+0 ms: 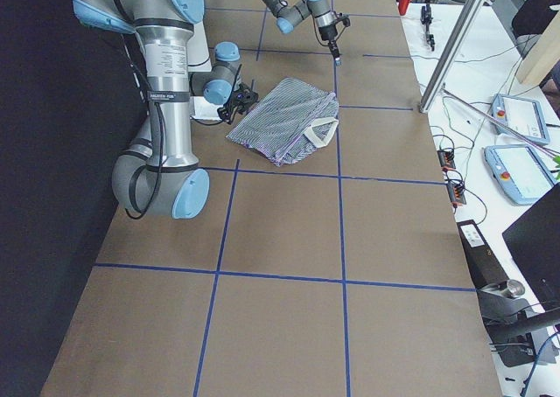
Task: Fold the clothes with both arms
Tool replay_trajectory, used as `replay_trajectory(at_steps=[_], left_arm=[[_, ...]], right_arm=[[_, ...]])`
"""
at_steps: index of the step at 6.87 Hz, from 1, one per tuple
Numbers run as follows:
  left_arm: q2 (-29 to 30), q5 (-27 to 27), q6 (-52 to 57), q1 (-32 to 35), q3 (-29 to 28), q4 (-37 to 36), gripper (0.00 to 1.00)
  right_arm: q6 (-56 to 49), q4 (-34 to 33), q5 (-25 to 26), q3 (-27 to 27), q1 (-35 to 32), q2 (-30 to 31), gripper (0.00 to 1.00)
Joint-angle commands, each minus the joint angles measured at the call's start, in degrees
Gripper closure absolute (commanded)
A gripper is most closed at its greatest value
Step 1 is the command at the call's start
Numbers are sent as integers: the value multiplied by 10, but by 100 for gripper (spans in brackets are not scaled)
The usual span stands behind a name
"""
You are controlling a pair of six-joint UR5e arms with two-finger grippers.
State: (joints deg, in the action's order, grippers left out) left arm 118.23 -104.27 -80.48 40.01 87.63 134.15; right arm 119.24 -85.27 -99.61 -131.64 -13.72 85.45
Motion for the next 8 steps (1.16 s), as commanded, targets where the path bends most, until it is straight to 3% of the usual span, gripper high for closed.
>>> replay_trajectory(at_steps=[1, 3, 5, 8], left_arm=[[-54, -12, -61, -67, 91, -53, 69], [-75, -11, -91, -117, 126, -67, 58], [-104, 40, -130, -157, 129, -68, 53], [-101, 45, -171, -163, 126, -89, 49]], right_arm=[[-1, 0, 35, -8, -75, -9, 0], [-7, 1, 49, 2, -84, -13, 0], [-7, 2, 50, 34, -83, -31, 0], [-7, 3, 50, 56, -83, -32, 0]])
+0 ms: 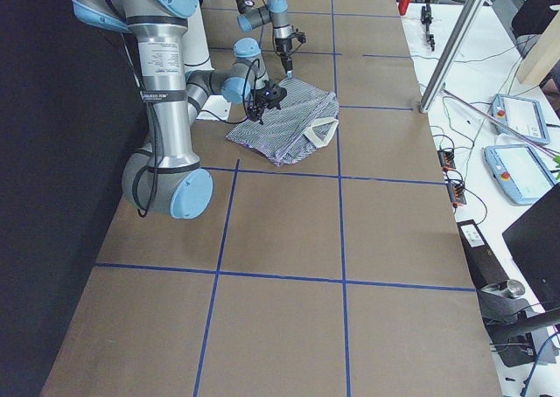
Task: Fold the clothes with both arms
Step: 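Hold the shirt edges with both grippers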
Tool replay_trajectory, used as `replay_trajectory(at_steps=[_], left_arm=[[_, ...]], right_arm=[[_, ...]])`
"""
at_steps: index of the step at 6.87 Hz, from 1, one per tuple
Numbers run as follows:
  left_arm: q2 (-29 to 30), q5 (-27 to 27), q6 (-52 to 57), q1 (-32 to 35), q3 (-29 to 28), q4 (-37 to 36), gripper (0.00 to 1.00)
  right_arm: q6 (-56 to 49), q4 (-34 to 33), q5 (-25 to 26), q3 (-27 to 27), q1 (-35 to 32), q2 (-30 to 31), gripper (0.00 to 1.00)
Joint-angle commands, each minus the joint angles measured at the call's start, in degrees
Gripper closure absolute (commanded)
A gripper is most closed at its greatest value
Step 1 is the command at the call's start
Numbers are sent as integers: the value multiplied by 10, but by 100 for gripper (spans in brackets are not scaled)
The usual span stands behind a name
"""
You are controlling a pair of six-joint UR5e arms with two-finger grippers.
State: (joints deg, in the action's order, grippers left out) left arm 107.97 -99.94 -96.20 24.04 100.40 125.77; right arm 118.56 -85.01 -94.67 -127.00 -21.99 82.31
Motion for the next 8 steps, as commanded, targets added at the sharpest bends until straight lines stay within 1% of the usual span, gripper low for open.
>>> replay_trajectory(at_steps=[1, 5, 7, 8], left_arm=[[1, 2, -14, -3, -5, -5, 49], [-1, 2, -14, -3, -6, -6, 48], [4, 2, -14, -3, 1, -31, 47], [4, 2, -14, -3, 1, -32, 47]], right_arm=[[0, 0, 0, 11, 1, 0, 0], [0, 0, 0, 12, 0, 0, 0], [0, 0, 0, 11, 0, 0, 0], [-1, 0, 0, 12, -1, 0, 0]])
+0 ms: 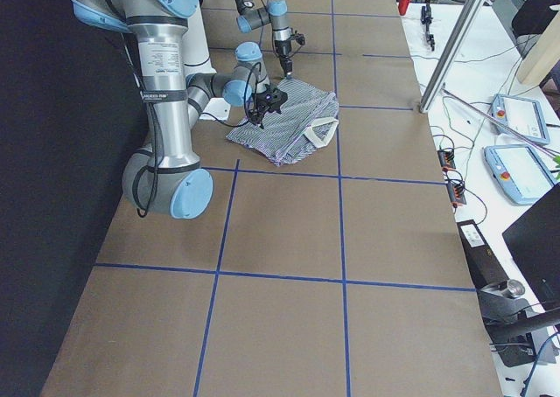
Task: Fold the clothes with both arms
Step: 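Hold the shirt edges with both grippers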
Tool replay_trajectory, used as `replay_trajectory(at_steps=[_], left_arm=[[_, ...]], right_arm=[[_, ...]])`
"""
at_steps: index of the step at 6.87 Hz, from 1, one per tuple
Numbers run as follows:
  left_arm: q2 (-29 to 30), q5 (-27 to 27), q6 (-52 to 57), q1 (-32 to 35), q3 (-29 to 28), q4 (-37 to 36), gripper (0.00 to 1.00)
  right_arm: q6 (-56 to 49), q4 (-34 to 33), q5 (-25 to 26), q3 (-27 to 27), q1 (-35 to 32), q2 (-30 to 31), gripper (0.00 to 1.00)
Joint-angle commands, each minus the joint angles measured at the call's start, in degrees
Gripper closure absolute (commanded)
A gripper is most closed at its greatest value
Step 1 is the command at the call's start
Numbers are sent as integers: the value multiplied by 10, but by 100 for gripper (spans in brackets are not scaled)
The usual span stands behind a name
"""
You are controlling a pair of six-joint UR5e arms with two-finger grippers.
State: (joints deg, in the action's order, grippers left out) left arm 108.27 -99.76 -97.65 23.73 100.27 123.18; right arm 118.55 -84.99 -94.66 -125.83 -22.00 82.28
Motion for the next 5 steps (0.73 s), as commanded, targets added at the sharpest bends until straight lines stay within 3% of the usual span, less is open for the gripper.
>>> replay_trajectory(at_steps=[1, 2, 3, 4, 5], left_arm=[[1, 0, 0, 0, 2, -6, 48], [0, 0, -1, 0, 2, -6, 59], [0, 3, -9, 0, 3, -6, 85], [2, 4, -21, 0, 5, -6, 100], [2, 4, -21, 0, 9, -6, 100]], right_arm=[[0, 0, 0, 1, -1, 0, 0], [0, 0, 0, 0, -1, 0, 0], [0, 1, 0, 0, -1, 0, 0], [0, 2, 0, -1, -1, 0, 0], [0, 3, 0, -1, -1, -1, 0]])
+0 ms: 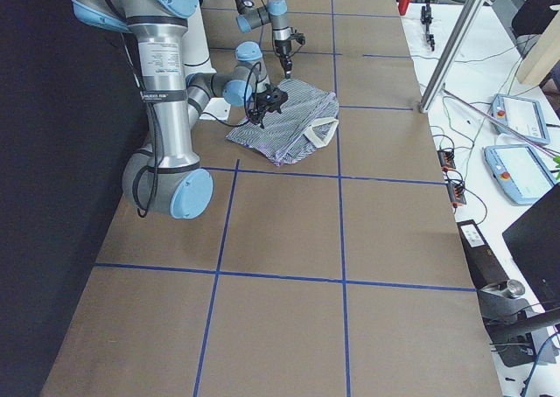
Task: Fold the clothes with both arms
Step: 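Hold the shirt edges with both grippers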
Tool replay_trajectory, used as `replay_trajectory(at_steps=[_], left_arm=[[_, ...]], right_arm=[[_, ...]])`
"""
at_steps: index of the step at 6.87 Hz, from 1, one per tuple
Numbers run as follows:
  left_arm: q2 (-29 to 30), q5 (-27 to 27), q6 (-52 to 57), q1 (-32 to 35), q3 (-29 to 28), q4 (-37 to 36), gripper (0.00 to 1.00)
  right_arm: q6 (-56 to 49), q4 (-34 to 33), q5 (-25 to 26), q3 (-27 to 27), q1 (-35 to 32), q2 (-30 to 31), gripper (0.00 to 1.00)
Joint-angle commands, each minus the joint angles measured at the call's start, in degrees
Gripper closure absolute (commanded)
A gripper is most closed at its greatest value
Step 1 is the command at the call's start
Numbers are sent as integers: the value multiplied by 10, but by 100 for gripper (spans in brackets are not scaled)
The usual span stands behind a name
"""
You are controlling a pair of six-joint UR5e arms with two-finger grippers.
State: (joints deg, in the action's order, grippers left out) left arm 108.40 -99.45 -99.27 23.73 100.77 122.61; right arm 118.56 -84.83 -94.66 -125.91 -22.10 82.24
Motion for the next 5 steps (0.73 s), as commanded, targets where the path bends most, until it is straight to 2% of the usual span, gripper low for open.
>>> replay_trajectory(at_steps=[1, 4, 5], left_arm=[[-6, -3, 2, 2, 29, -23, 100], [-4, -2, 4, 0, 34, -45, 100], [9, -1, -2, -7, 26, -58, 61]], right_arm=[[0, 1, 0, 0, 0, -1, 0], [0, 1, -1, 1, 0, 0, 0], [0, 1, -1, 1, 0, -1, 0]])
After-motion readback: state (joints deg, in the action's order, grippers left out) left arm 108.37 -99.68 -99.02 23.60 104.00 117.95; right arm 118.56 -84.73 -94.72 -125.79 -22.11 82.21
